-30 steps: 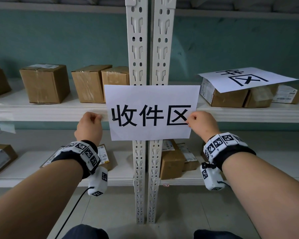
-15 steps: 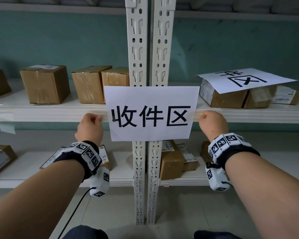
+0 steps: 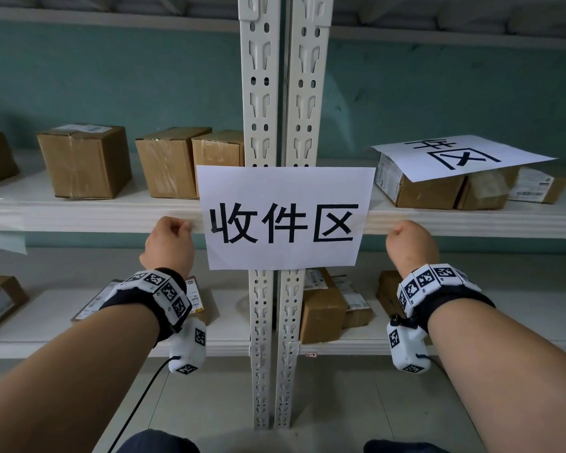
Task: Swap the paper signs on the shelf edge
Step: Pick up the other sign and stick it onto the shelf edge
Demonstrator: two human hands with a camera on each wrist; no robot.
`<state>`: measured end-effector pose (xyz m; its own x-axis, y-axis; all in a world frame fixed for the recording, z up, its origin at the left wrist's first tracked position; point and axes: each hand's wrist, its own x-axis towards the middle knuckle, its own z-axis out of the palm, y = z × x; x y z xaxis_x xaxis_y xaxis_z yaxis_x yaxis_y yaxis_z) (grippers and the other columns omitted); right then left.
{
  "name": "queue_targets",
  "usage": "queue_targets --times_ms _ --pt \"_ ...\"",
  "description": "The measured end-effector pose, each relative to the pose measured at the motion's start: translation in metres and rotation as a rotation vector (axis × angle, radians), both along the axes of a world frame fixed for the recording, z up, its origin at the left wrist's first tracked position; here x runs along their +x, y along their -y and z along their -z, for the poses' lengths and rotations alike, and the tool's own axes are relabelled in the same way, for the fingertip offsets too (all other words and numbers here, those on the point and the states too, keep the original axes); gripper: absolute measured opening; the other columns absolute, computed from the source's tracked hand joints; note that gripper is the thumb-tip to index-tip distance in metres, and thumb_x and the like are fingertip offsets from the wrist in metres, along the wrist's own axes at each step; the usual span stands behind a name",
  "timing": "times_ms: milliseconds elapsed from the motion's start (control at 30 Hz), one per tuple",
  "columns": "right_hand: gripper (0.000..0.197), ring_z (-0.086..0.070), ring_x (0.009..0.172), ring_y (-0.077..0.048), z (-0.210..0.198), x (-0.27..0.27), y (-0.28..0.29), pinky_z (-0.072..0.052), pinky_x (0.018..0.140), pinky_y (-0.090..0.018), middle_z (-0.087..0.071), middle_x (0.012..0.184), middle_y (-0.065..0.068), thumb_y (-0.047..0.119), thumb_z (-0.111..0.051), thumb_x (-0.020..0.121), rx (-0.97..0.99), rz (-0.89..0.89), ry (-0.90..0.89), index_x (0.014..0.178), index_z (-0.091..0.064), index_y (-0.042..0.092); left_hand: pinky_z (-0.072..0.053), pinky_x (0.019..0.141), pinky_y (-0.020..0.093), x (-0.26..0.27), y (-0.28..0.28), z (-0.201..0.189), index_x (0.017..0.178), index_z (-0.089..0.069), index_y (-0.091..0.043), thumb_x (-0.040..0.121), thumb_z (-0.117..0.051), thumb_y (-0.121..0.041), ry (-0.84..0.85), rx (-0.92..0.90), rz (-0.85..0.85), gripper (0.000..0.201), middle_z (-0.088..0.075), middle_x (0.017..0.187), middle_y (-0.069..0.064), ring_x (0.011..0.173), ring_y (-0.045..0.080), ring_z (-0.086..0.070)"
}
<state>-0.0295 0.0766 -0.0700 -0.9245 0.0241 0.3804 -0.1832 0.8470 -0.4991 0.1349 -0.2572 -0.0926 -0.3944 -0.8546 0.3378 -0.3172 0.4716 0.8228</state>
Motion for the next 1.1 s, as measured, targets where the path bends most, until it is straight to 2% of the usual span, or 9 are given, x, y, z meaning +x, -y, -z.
queue_targets --times_ms 133,233,367,533,667,733,933,1033,1100 --pt "0.028 -0.051 0.064 -0.028 0.002 0.005 0.001 -0.039 0.056 -0.028 -0.049 0.064 -0.004 0.014 -0.036 0.092 0.061 -0.015 -0.021 0.071 -0.054 0.011 -0.034 0.092 0.043 -0.001 -0.002 -0.001 0.093 -0.055 -0.027 0.095 -0.045 -0.038 0.045 -0.019 -0.04 0.016 -0.066 0.099 -0.001 0.098 0.028 -0.058" --pt "0.032 -0.038 0.053 -0.021 0.001 0.009 0.007 -0.027 0.048 -0.022 -0.039 0.058 0.001 0.013 -0.036 0.09 0.061 -0.04 -0.02 0.058 -0.039 0.018 -0.033 0.089 0.043 -0.003 -0.003 -0.003 0.092 -0.056 -0.026 0.096 -0.044 -0.039 0.079 -0.038 -0.064 0.017 -0.066 0.097 0.001 0.098 0.029 -0.057" --pt "0.025 -0.043 0.056 -0.021 -0.002 0.013 0.016 -0.031 0.049 -0.023 -0.049 0.063 0.0 0.015 -0.039 0.089 0.02 -0.085 -0.022 0.066 -0.048 0.016 -0.033 0.088 0.042 -0.003 -0.002 -0.005 0.091 -0.056 -0.026 0.095 -0.044 -0.039 0.11 -0.036 -0.077 0.018 -0.066 0.098 0.002 0.099 0.028 -0.056" --pt "0.033 -0.033 0.051 -0.015 -0.006 0.017 0.018 -0.023 0.047 -0.024 -0.037 0.058 0.004 0.012 -0.04 0.087 0.026 -0.097 -0.033 0.057 -0.033 0.021 -0.033 0.089 0.043 -0.004 -0.003 -0.006 0.092 -0.056 -0.025 0.095 -0.044 -0.039 0.117 -0.029 -0.072 0.019 -0.065 0.101 0.003 0.102 0.029 -0.056" --pt "0.033 -0.03 0.05 -0.016 -0.01 0.019 0.017 -0.021 0.047 -0.024 -0.033 0.056 0.003 0.011 -0.039 0.086 0.016 -0.088 -0.032 0.056 -0.03 0.02 -0.04 0.094 0.048 0.003 0.005 -0.001 0.088 -0.055 -0.018 0.087 -0.049 -0.058 0.101 0.074 -0.095 0.04 -0.063 0.094 0.003 0.095 0.03 -0.058" --pt "0.034 -0.028 0.05 -0.016 -0.011 0.02 0.017 -0.02 0.047 -0.025 -0.032 0.056 0.003 0.01 -0.038 0.086 0.014 -0.09 -0.03 0.055 -0.029 0.02 -0.047 0.088 0.049 0.01 0.016 0.003 0.082 -0.054 -0.017 0.084 -0.048 -0.063 0.096 0.094 -0.084 0.047 -0.062 0.088 0.006 0.088 0.032 -0.059" --pt "0.035 -0.023 0.051 -0.018 -0.009 0.023 0.03 -0.018 0.048 -0.024 -0.026 0.055 0.001 0.009 -0.039 0.085 0.005 -0.159 -0.047 0.055 -0.025 0.019 -0.043 0.057 0.034 0.025 0.007 0.0 0.076 -0.057 -0.005 0.095 -0.042 -0.042 0.089 -0.16 0.122 0.044 -0.061 0.069 0.012 0.067 0.033 -0.058" --pt "0.034 -0.027 0.052 -0.019 -0.007 0.023 0.041 -0.022 0.049 -0.025 -0.03 0.056 0.001 0.009 -0.039 0.087 0.026 -0.205 -0.048 0.056 -0.028 0.019 -0.051 0.065 0.035 0.017 -0.012 -0.001 0.08 -0.065 -0.013 0.092 -0.048 -0.025 0.084 -0.201 0.358 0.025 -0.068 0.075 0.005 0.072 0.026 -0.063" --pt "0.031 -0.036 0.052 -0.019 -0.007 0.024 0.048 -0.027 0.048 -0.024 -0.043 0.059 0.001 0.012 -0.039 0.088 0.033 -0.227 -0.049 0.058 -0.037 0.018 -0.052 0.072 0.035 0.009 -0.022 -0.009 0.085 -0.068 -0.016 0.086 -0.047 -0.01 0.045 -0.127 0.443 0.022 -0.07 0.082 0.0 0.077 0.022 -0.064"
